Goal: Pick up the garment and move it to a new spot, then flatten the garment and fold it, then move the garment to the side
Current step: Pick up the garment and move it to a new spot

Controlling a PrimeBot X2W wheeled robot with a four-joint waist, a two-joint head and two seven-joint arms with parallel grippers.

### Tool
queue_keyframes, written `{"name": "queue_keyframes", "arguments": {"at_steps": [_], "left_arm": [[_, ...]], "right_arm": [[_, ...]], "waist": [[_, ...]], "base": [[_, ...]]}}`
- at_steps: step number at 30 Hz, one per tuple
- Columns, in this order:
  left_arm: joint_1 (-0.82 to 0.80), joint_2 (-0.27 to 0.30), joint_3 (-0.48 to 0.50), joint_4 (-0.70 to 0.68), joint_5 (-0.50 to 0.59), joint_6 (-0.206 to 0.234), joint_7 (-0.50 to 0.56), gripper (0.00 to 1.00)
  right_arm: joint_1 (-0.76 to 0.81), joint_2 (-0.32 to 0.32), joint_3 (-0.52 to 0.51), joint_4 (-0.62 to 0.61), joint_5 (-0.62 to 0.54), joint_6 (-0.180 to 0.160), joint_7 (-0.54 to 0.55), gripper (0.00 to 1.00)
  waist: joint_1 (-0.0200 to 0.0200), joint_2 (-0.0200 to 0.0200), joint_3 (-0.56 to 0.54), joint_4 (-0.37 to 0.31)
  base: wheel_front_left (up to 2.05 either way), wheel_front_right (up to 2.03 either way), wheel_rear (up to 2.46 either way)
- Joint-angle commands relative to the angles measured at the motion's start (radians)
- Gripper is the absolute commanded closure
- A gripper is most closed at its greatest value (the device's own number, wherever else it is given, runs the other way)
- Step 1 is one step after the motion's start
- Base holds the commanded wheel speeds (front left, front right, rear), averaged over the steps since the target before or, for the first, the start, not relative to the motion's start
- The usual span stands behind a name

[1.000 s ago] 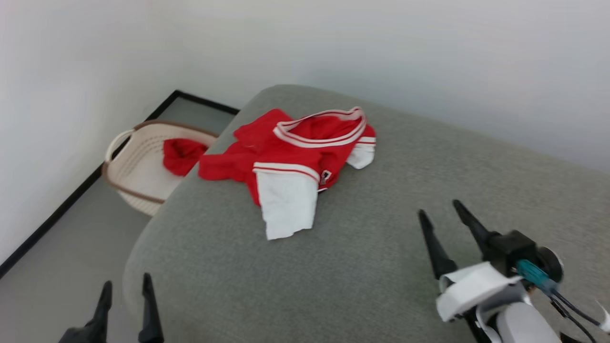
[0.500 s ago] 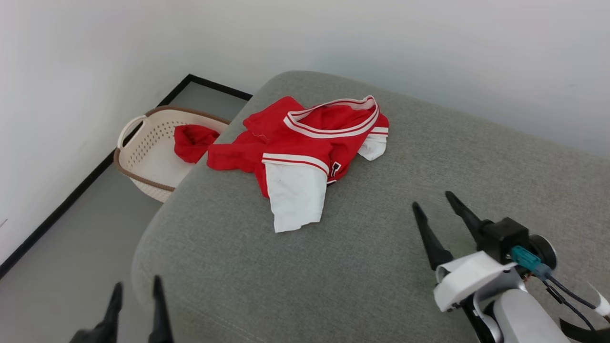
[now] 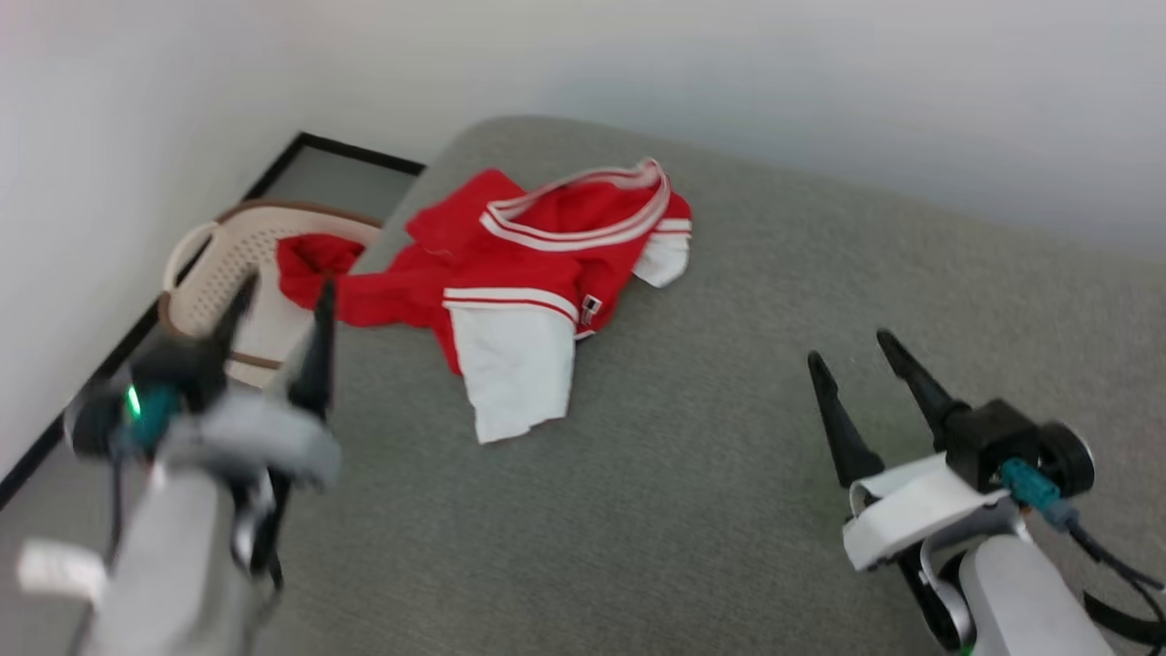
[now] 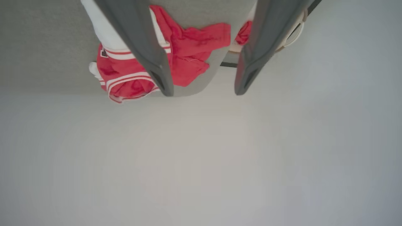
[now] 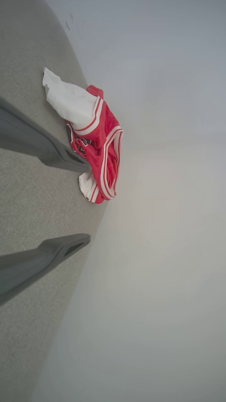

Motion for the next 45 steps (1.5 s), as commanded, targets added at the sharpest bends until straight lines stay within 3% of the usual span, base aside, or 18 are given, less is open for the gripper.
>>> {"name": "queue_keyframes", "arguments": {"at_steps": [1, 6, 11, 16, 22, 29, 38, 39, 40, 41, 42, 45], "left_arm": [[-0.053, 0.012, -0.026, 0.034, -0.036, 0.0, -0.001, 0.0], [-0.278, 0.102, -0.178, 0.193, -0.188, 0.0, 0.017, 0.0], [-0.43, 0.185, -0.346, 0.304, -0.351, 0.0, 0.102, 0.0], [-0.489, 0.269, -0.501, 0.338, -0.583, 0.0, 0.329, 0.0], [-0.5, 0.356, -0.637, 0.353, -0.752, 0.0, 0.531, 0.0], [-0.512, 0.383, -0.683, 0.426, -0.855, 0.0, 0.604, 0.0], [-0.492, 0.328, -0.743, 0.542, -0.931, 0.001, 0.641, 0.0], [-0.488, 0.321, -0.75, 0.55, -0.937, 0.001, 0.647, 0.03], [-0.484, 0.314, -0.757, 0.555, -0.942, 0.001, 0.651, 0.49], [-0.48, 0.307, -0.763, 0.558, -0.948, 0.001, 0.653, 0.87], [-0.475, 0.301, -0.765, 0.559, -0.96, 0.0, 0.65, 1.0], [-0.471, 0.302, -0.766, 0.546, -0.984, -0.001, 0.608, 1.0]], "right_arm": [[-0.018, 0.0, 0.003, -0.005, -0.01, -0.001, 0.002, 0.0], [-0.064, 0.007, -0.005, -0.019, -0.023, -0.001, -0.001, 0.0], [-0.103, 0.022, -0.001, -0.024, -0.033, -0.001, -0.007, 0.0], [-0.115, 0.031, -0.02, -0.03, -0.032, -0.001, -0.01, 0.0], [-0.103, 0.04, -0.047, -0.052, -0.043, -0.001, -0.011, 0.0], [-0.106, 0.048, -0.052, -0.091, -0.056, -0.001, -0.012, 0.0], [-0.106, 0.04, -0.079, -0.151, -0.085, -0.001, -0.012, 0.0], [-0.105, 0.039, -0.081, -0.156, -0.085, -0.001, -0.011, 0.0], [-0.104, 0.039, -0.083, -0.16, -0.086, -0.001, -0.009, 0.0], [-0.103, 0.038, -0.084, -0.163, -0.088, -0.001, -0.007, 0.0], [-0.101, 0.038, -0.083, -0.166, -0.09, -0.001, -0.005, 0.0], [-0.093, 0.041, -0.077, -0.168, -0.09, -0.001, -0.002, 0.0]], "waist": [[0.0, 0.0, 0.128, -0.126], [0.0, 0.0, 0.215, -0.209], [0.0, 0.0, 0.274, -0.292], [0.0, 0.0, 0.296, -0.367], [0.0, 0.0, 0.325, -0.431], [0.0, 0.0, 0.376, -0.478], [0.0, 0.0, 0.403, -0.504], [0.0, 0.0, 0.401, -0.503], [0.0, 0.0, 0.398, -0.502], [0.0, 0.0, 0.394, -0.501], [0.0, 0.0, 0.388, -0.499], [0.0, 0.0, 0.366, -0.494]], "base": [[0.0, 0.0, 0.0], [0.0, 0.0, 0.0], [0.0, 0.0, 0.0], [0.0, 0.0, 0.0], [0.0, 0.0, 0.0], [0.0, 0.0, 0.0], [0.0, 0.0, 0.0], [0.0, 0.0, 0.0], [0.0, 0.0, 0.0], [0.0, 0.0, 0.0], [0.0, 0.0, 0.0], [0.0, 0.0, 0.0]]}}
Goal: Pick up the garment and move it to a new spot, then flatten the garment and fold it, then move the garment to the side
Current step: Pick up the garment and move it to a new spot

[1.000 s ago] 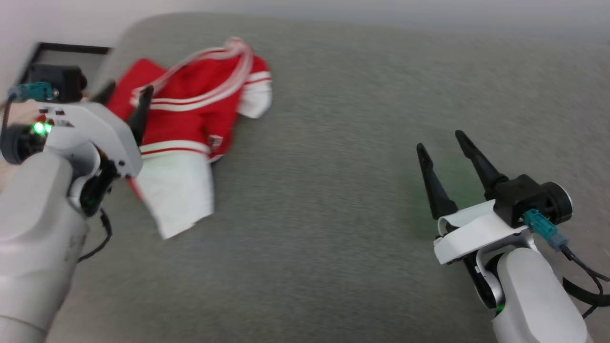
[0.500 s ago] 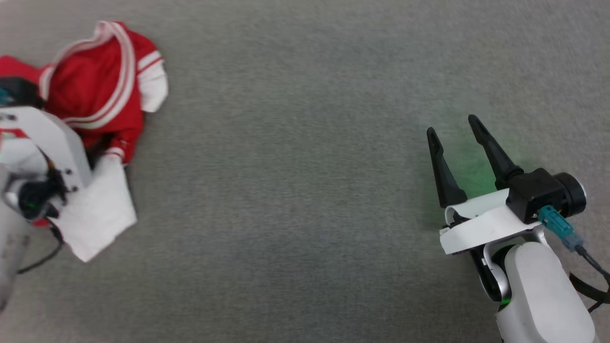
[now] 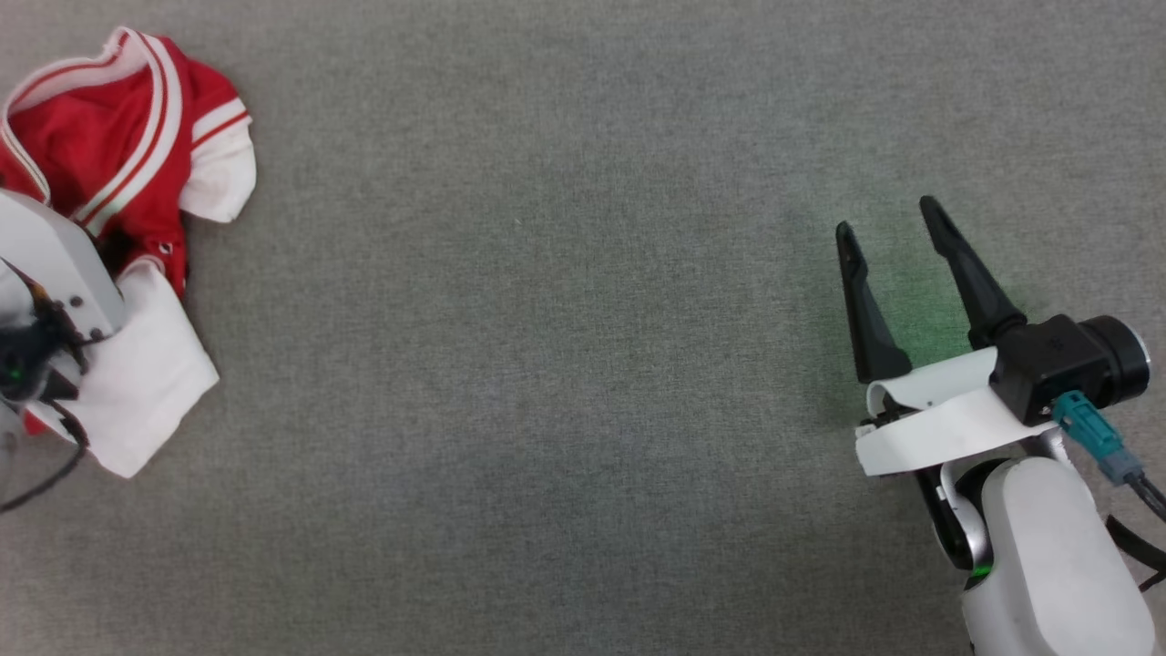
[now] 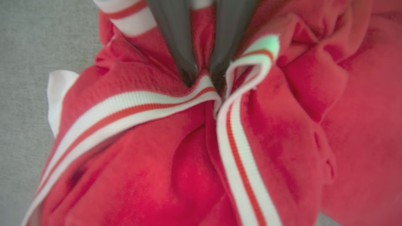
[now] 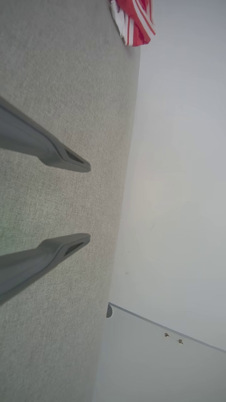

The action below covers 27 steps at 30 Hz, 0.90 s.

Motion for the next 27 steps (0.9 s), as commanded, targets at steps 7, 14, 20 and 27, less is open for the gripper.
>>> {"name": "queue_keyframes", "arguments": {"at_steps": [7, 14, 20, 27], "left_arm": [[0.057, -0.047, -0.035, -0.034, -0.025, -0.004, -0.121, 1.0], [0.01, -0.018, -0.048, -0.155, -0.054, -0.002, -0.221, 1.0], [-0.026, -0.045, -0.113, -0.285, -0.045, -0.002, -0.231, 1.0], [-0.124, -0.132, -0.221, -0.403, -0.008, -0.002, -0.212, 1.0]], "right_arm": [[0.03, 0.008, 0.008, 0.028, 0.02, -0.001, -0.004, 0.0], [0.072, 0.016, -0.017, 0.055, 0.052, -0.001, -0.009, 0.0], [0.112, 0.025, -0.033, 0.059, 0.085, -0.001, -0.011, 0.0], [0.137, 0.029, -0.03, 0.031, 0.14, -0.001, -0.011, 0.0]], "waist": [[0.0, -0.0001, -0.104, 0.009], [0.0, -0.0001, -0.201, -0.011], [0.0, -0.0001, -0.253, -0.076], [0.0, -0.0001, -0.239, -0.199]], "base": [[0.0, 0.0, 0.0], [0.0, 0.0, 0.0], [0.0, 0.0, 0.0], [0.0, 0.0, 0.0]]}}
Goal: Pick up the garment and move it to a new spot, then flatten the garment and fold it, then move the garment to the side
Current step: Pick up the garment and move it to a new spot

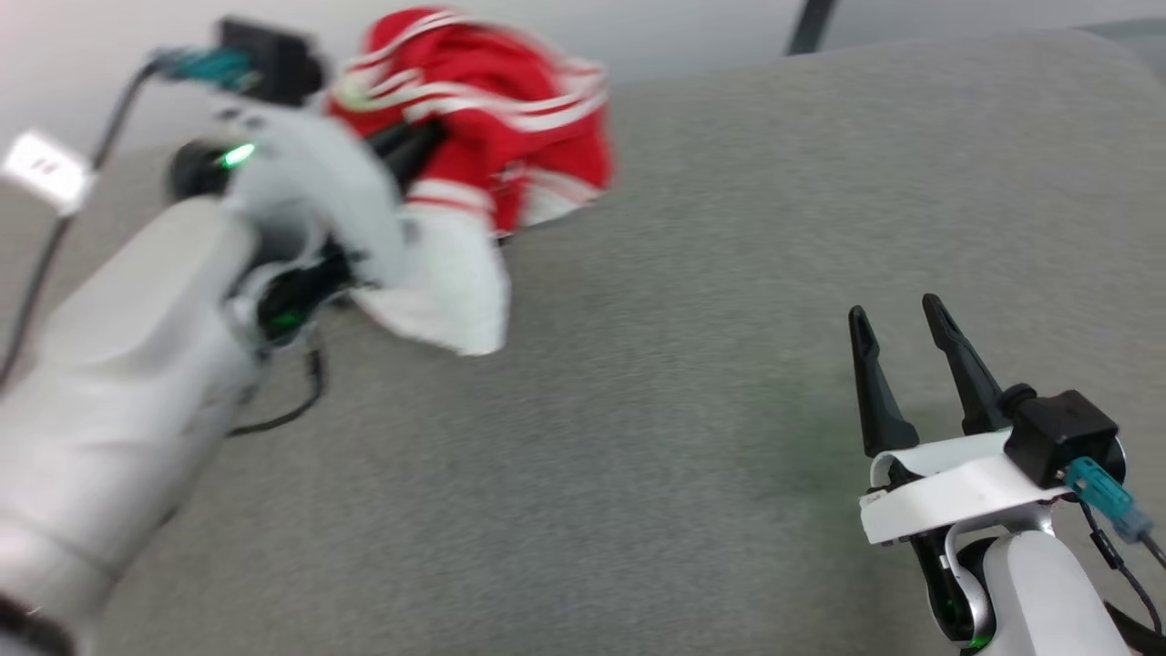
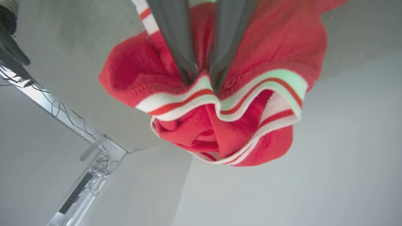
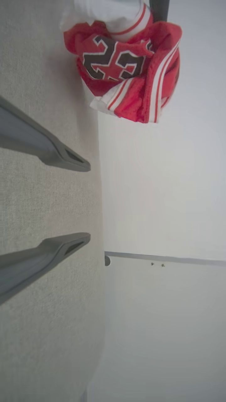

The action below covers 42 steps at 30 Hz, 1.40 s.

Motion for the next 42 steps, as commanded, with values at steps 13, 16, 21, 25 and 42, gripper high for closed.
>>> {"name": "queue_keyframes", "arguments": {"at_steps": [13, 16, 21, 25, 42], "left_arm": [[-0.169, -0.239, -0.199, 0.063, 0.058, -0.001, -0.152, 1.0], [-0.131, -0.224, -0.256, 0.074, 0.05, -0.001, -0.158, 1.0], [-0.088, -0.158, -0.288, 0.052, 0.046, -0.001, -0.103, 1.0], [-0.069, -0.104, -0.294, 0.027, 0.085, -0.001, -0.057, 1.0], [0.034, -0.012, -0.306, -0.055, 0.467, 0.0, 0.315, 1.0]], "right_arm": [[-0.019, 0.004, 0.023, -0.054, 0.132, -0.001, -0.005, 0.0], [-0.014, 0.004, 0.022, -0.058, 0.143, -0.001, -0.005, 0.0], [-0.008, 0.003, 0.018, -0.058, 0.149, -0.001, -0.005, 0.0], [-0.018, 0.003, 0.017, -0.059, 0.141, -0.001, -0.005, 0.0], [-0.038, 0.003, 0.056, -0.079, 0.213, -0.001, -0.005, 0.0]], "waist": [[0.0, 0.0, 0.121, -0.262], [0.0, 0.0, 0.132, -0.273], [0.0, 0.0, 0.138, -0.269], [0.0, 0.0, 0.136, -0.254], [0.0, 0.0, 0.231, -0.312]], "base": [[0.0, 0.0, 0.0], [0.0, 0.0, 0.0], [0.0, 0.0, 0.0], [0.0, 0.0, 0.0], [0.0, 0.0, 0.0]]}}
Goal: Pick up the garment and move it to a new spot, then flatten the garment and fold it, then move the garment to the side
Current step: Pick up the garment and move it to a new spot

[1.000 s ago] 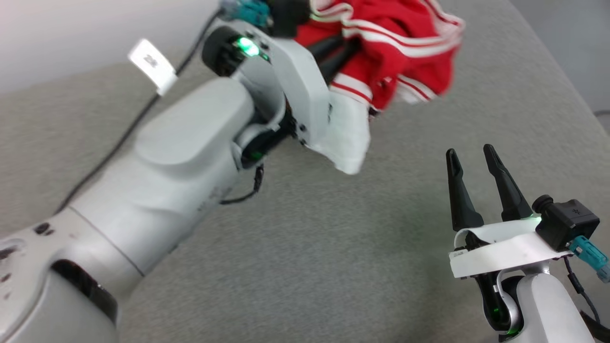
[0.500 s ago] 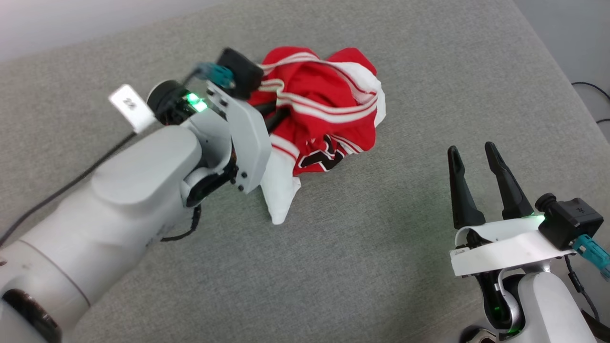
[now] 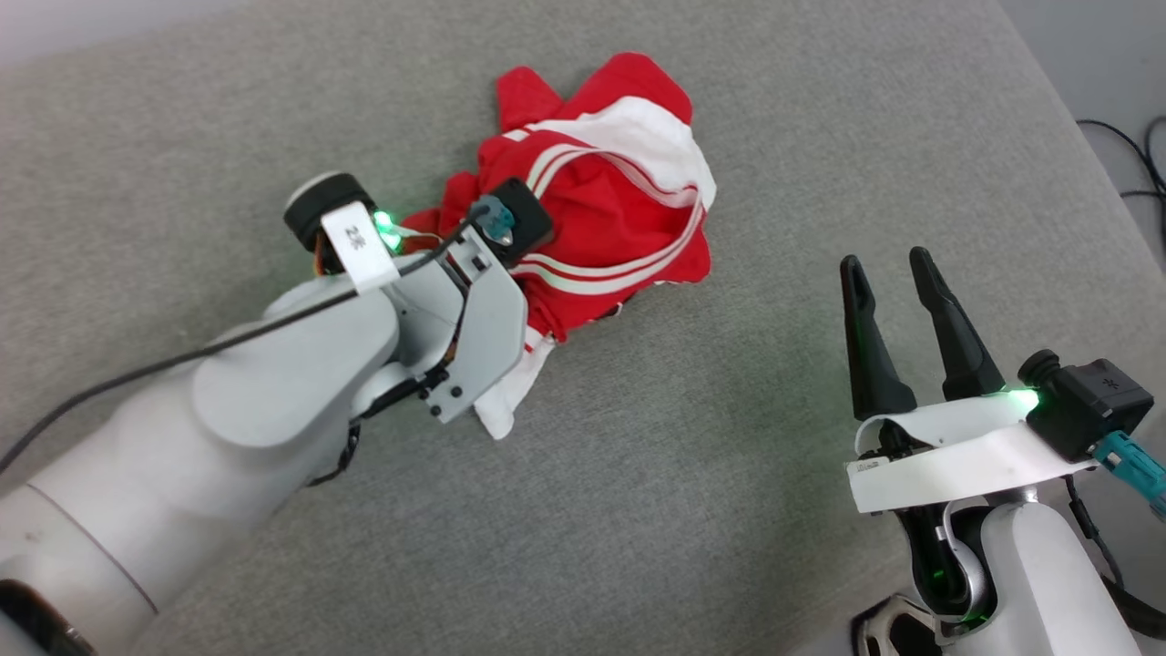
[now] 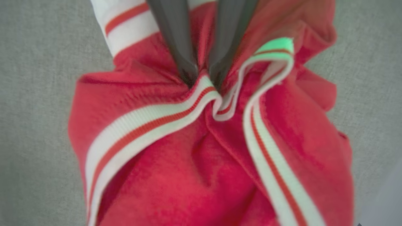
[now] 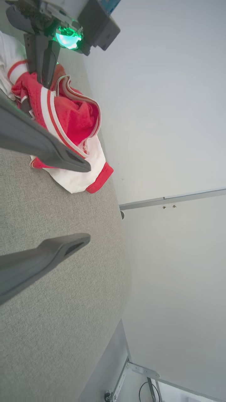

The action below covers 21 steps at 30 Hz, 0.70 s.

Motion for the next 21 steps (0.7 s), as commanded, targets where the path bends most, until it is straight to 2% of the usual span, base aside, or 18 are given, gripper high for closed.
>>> {"name": "queue_keyframes", "arguments": {"at_steps": [1, 9, 11, 12, 13, 14, 21], "left_arm": [[0.053, 0.029, -0.029, 0.037, 0.004, 0.002, 0.043, 1.0], [0.066, 0.031, -0.034, 0.066, -0.014, 0.003, 0.025, 0.98], [0.051, 0.018, -0.033, 0.07, -0.026, 0.004, 0.002, 0.62], [0.043, 0.009, -0.032, 0.069, -0.037, 0.003, -0.011, 0.5], [0.031, -0.001, -0.03, 0.067, -0.051, 0.003, -0.029, 0.14], [0.022, -0.012, -0.028, 0.067, -0.062, 0.003, -0.052, 0.0], [-0.038, -0.059, -0.015, 0.058, -0.171, 0.002, -0.251, 0.0]], "right_arm": [[0.005, 0.003, -0.004, -0.003, 0.009, -0.001, -0.005, 0.0], [0.014, 0.003, -0.013, 0.001, 0.008, -0.001, -0.005, 0.0], [0.007, 0.003, -0.016, 0.003, -0.002, -0.001, -0.005, 0.0], [0.003, 0.003, -0.018, 0.003, -0.009, -0.001, -0.005, 0.0], [0.001, 0.002, -0.021, 0.003, -0.016, -0.001, -0.005, 0.0], [0.001, 0.002, -0.026, 0.006, -0.025, -0.001, -0.005, 0.0], [0.01, 0.002, -0.049, 0.029, -0.107, -0.001, -0.005, 0.0]], "waist": [[0.0, 0.0, 0.031, -0.031], [0.0, 0.0, 0.026, -0.031], [0.0, 0.0, 0.016, -0.017], [0.0, 0.0, 0.009, -0.007], [0.0, 0.0, 0.002, 0.005], [0.0, 0.0, -0.01, 0.019], [0.0, 0.0, -0.093, 0.143]], "base": [[0.0, 0.0, 0.0], [0.0, 0.0, 0.0], [0.0, 0.0, 0.0], [0.0, 0.0, 0.0], [0.0, 0.0, 0.0], [0.0, 0.0, 0.0], [0.0, 0.0, 0.0]]}}
